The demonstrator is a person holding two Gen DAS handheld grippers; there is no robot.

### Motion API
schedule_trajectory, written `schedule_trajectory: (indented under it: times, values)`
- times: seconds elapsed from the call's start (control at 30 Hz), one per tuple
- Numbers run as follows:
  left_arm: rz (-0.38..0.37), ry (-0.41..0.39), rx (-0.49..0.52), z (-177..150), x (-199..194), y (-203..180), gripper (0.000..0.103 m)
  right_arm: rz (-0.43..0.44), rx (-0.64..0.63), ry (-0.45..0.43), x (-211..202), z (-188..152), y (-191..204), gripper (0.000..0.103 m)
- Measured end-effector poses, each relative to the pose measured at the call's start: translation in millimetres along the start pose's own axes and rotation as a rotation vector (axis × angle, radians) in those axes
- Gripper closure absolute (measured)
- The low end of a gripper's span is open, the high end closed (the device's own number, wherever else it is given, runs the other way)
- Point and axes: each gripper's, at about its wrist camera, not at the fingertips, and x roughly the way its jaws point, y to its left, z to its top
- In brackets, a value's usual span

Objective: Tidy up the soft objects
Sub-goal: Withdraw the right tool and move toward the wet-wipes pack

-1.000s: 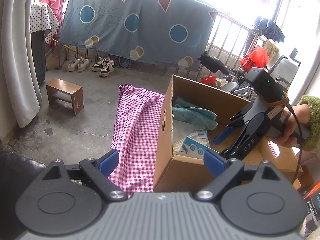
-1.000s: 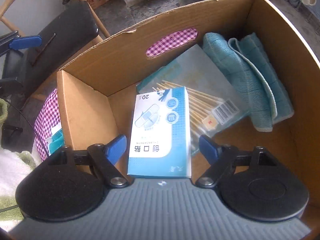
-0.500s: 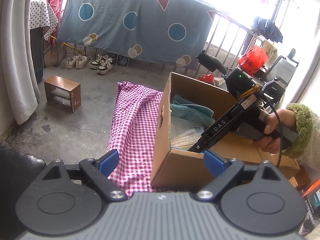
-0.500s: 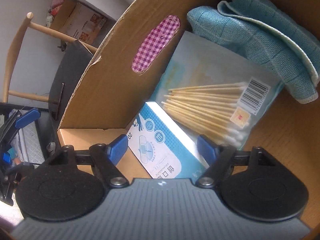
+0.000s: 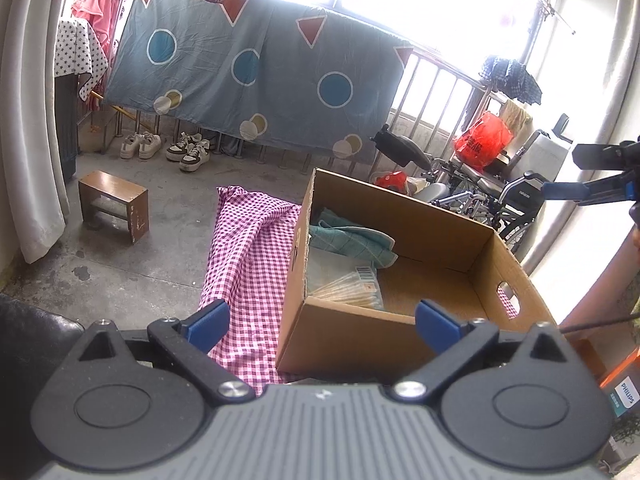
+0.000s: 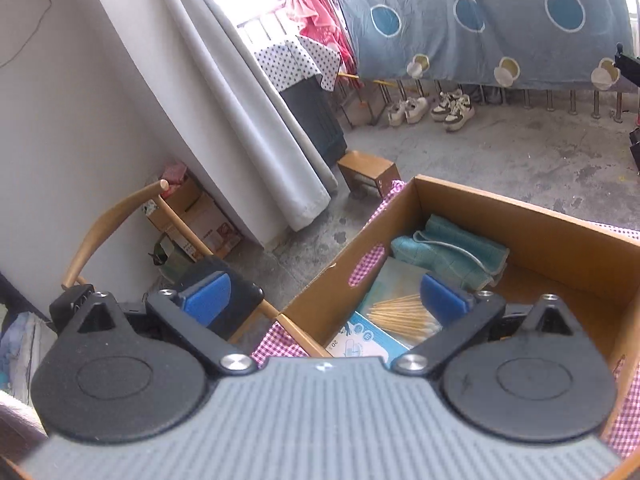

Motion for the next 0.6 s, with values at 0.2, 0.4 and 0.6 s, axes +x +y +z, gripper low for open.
schedule_trajectory:
  times: [0.2, 0.4, 0.6]
  values:
    - [-0.056, -0.003, 0.033, -11.0, -3.9, -16.8, 0.002, -0.205, 0.044, -0.255, -99.6, -78.8, 23.2, 0.001]
    - [-0.139, 0.036, 0.064, -35.2, 7.5, -45.4, 0.002, -0.505, 0.026, -0.312, -106.4, -177.1, 21.0, 0.001]
    - [-0.229, 0.108, 0.213, -63.7, 25.1, -90.7, 0.002, -0.382, 0.264, -0.355, -75.5, -247.3, -15.5, 0.001]
